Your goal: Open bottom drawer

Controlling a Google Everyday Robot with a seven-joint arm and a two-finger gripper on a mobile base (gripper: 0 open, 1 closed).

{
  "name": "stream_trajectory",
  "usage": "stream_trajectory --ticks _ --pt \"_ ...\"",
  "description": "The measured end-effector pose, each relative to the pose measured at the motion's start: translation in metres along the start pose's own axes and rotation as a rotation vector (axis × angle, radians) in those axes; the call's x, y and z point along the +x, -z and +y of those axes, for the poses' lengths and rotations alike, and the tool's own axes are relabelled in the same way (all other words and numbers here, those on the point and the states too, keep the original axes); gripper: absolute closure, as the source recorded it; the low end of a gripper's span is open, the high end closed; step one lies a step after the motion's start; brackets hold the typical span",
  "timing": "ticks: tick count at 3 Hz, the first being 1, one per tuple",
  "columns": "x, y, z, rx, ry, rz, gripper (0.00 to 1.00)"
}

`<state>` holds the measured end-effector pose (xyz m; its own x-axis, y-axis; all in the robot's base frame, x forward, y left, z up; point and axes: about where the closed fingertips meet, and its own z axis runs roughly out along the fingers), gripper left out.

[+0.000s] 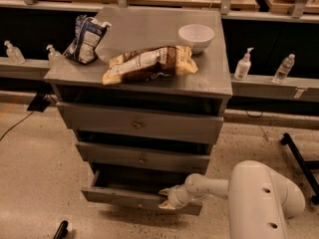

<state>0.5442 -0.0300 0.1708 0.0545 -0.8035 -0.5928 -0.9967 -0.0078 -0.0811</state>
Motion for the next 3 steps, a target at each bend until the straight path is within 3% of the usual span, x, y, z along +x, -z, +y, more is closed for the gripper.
stream_trajectory --ticks 1,3 --pt "0.0076 0.0014 0.0171 -0.031 -0.043 0.004 0.71" --pt "0.0075 0.0013 0.0166 -0.032 -0.043 0.003 0.70"
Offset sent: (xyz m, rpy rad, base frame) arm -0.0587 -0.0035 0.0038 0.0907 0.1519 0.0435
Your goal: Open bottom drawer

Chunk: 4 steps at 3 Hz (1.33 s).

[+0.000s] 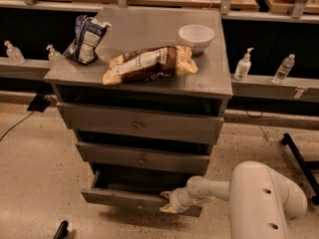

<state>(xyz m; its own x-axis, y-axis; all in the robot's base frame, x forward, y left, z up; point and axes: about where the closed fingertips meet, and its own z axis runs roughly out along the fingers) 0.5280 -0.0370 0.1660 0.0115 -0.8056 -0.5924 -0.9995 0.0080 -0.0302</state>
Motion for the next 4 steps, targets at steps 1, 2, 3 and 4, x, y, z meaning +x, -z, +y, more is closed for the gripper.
stream_trajectory --ticks 1,2,3,4 --pt "-0.0001 0.0000 -0.0001 0.000 0.000 0.000 0.50" --pt "-0.0001 0.0000 -0.0003 0.000 0.000 0.000 0.26" --pt "-0.0001 0.0000 -0.0003 0.000 0.000 0.000 0.03" --pt "-0.0032 -0.0005 -0.0035 0.008 0.014 0.001 0.00"
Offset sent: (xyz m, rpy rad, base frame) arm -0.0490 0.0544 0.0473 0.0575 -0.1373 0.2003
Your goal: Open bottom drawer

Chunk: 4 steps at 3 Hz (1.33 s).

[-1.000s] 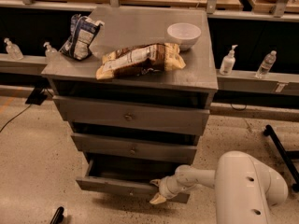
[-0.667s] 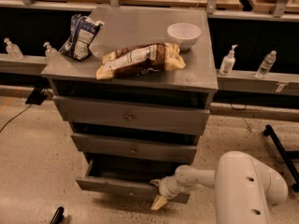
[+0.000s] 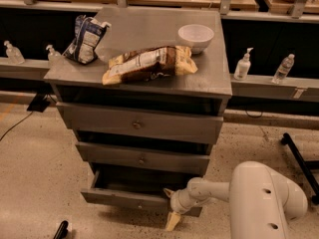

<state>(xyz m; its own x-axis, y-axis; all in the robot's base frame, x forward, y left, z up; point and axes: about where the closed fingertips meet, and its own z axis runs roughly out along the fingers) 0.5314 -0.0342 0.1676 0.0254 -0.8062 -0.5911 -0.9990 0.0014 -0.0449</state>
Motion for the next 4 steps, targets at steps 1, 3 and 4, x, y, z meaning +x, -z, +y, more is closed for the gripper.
stream_trajectory --ticks 1,3,4 --pt "-0.022 -0.003 -0.023 0.056 0.097 0.008 0.00" --pt "-0.026 -0.015 -0.049 0.098 0.130 0.036 0.14" --pt "-0.018 -0.021 -0.044 0.047 0.092 0.015 0.31"
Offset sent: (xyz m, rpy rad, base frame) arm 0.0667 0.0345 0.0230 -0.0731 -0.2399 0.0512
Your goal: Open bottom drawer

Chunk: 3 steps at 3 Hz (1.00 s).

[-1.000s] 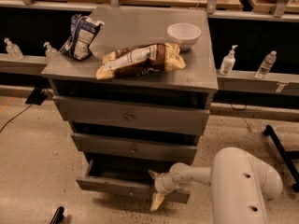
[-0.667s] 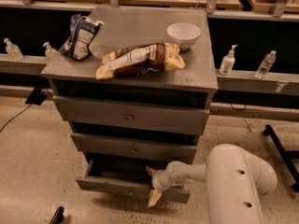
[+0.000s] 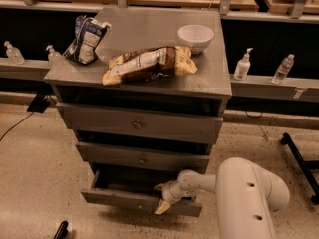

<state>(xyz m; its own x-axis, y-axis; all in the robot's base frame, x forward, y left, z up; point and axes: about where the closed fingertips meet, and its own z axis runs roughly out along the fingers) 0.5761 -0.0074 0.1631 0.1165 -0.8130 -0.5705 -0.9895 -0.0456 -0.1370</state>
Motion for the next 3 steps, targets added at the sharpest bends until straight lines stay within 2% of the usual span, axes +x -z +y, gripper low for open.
stream_trajectory --ticks 1,2,3 --pt "-0.003 0.004 -0.001 0.000 0.000 0.000 0.31" --pt "-0.003 0.009 0.041 -0.070 -0.070 -0.041 0.32" --pt "0.000 0.012 0.071 -0.116 -0.134 -0.063 0.32"
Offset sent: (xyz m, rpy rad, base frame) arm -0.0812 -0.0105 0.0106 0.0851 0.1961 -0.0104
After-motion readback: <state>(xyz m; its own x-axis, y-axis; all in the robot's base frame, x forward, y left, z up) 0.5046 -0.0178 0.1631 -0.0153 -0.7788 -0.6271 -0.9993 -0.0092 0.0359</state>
